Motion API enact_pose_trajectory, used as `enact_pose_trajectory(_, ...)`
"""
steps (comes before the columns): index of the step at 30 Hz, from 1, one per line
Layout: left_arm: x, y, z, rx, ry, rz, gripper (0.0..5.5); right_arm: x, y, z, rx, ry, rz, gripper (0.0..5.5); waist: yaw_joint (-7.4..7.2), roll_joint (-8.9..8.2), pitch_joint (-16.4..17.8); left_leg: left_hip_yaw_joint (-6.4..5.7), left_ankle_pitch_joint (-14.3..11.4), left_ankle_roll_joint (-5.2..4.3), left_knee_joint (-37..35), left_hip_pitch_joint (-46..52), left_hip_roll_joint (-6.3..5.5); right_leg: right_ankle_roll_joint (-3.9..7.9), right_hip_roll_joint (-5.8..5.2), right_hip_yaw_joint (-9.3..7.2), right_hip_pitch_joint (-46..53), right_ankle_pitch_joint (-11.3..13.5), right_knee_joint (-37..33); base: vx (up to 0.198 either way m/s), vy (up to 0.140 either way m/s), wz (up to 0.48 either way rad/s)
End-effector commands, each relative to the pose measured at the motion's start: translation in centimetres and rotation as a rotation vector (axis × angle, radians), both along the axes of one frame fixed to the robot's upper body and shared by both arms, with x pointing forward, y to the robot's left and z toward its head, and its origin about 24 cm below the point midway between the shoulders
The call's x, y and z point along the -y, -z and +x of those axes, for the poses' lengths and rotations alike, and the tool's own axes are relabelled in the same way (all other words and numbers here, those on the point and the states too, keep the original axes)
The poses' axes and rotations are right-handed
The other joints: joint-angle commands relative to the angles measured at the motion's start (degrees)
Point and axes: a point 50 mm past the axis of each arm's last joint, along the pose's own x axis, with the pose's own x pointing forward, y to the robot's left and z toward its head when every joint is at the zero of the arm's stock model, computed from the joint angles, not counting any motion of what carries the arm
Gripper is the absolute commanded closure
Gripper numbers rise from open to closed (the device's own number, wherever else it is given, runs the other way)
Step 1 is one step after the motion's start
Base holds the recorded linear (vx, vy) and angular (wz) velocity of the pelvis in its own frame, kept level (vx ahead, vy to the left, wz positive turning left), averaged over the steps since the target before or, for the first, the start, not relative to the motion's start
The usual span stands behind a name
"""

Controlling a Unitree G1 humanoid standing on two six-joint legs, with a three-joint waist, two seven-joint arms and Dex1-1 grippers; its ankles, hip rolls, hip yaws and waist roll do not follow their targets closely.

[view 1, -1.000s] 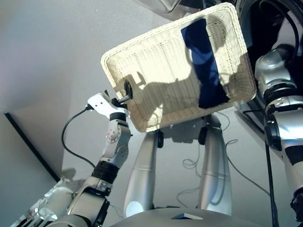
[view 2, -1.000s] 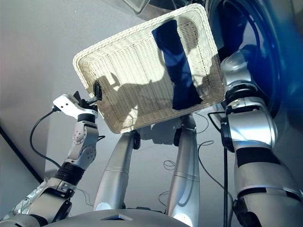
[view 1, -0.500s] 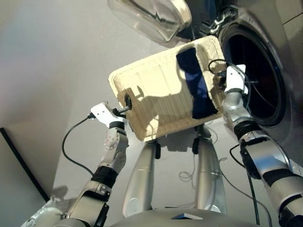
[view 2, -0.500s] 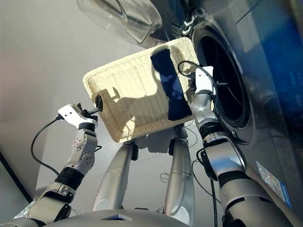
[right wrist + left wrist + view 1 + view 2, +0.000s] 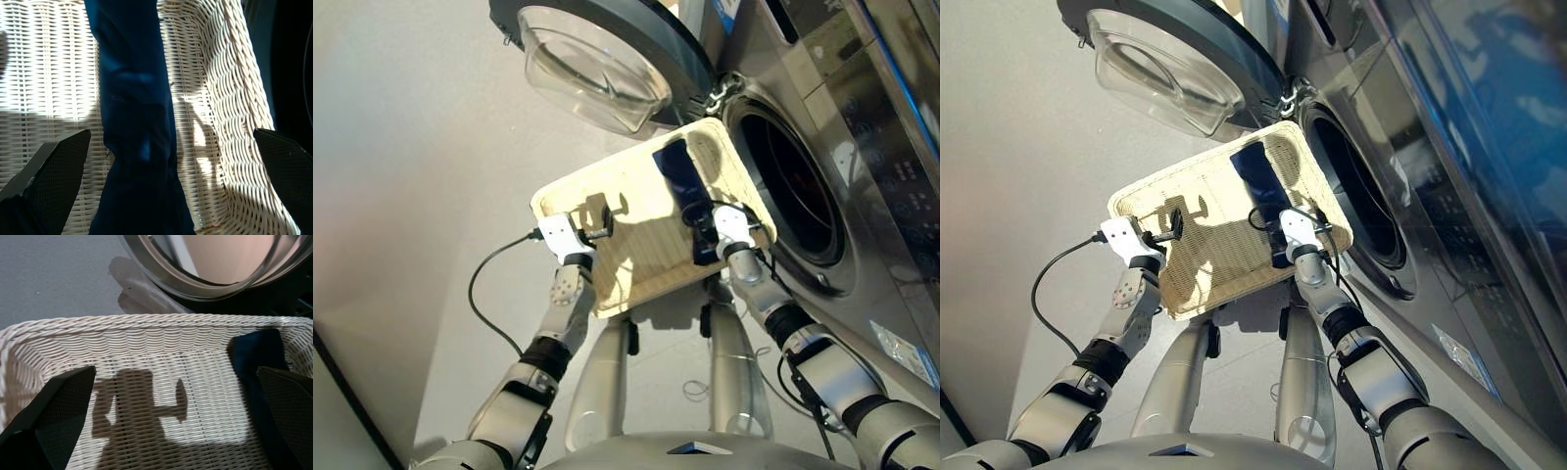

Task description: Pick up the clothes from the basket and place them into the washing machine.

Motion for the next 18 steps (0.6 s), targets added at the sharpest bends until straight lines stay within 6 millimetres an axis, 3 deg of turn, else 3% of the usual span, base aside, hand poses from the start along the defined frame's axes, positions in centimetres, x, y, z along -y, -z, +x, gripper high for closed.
enact_pose_trajectory(1,-0.3,-4.3,0.8,0.19,-0.023,-0.042,0.0,-1.1,-5.6,3.3,0.154,0.001,-0.004,0.0,2.58,3.62,3.68,-1.03,0.3,2.47,0.03,-3.81,-5.07,-0.61,3.42,-4.07,-1.78,0.21,-1.6,0.0,0.0,0.0)
enact_pose_trajectory(5,-1.2,-6.3,0.8,0.273,-0.049,-0.09,0.0,-0.3,-10.0,5.4,0.243,0.069,0.013,0.0,3.69,4.51,4.67,-0.92,-2.14,3.17,6.85,-11.04,-5.67,-0.96,2.51,-3.8,-9.29,-2.03,6.61,-0.054,-0.006,0.269)
enact_pose_trajectory(11,-1.6,-8.7,1.0,0.357,-0.072,-0.144,0.0,0.2,-15.1,7.0,0.34,0.104,-0.017,0.0,4.96,5.27,6.18,-1.53,-4.09,4.2,12.54,-19.56,-5.37,-1.38,1.73,-3.85,-16.87,-4.18,12.76,-0.013,-0.003,0.209)
enact_pose_trajectory(15,-1.7,-9.9,0.9,0.405,-0.08,-0.17,0.0,1.0,-17.5,7.5,0.379,0.144,-0.009,0.0,5.78,5.74,7.05,-1.28,-5.03,4.39,15.24,-23.68,-5.54,-1.53,1.95,-3.41,-21.38,-5.22,16.42,0.0,0.0,0.0)
enact_pose_trajectory(18,-1.6,-10.2,0.9,0.412,-0.076,-0.172,0.0,1.2,-18.1,7.6,0.382,0.151,-0.014,0.0,6.16,5.68,7.65,-1.38,-5.37,4.39,16.36,-26.04,-5.59,-1.63,1.72,-3.4,-23.82,-6.05,18.05,0.0,0.0,0.0)
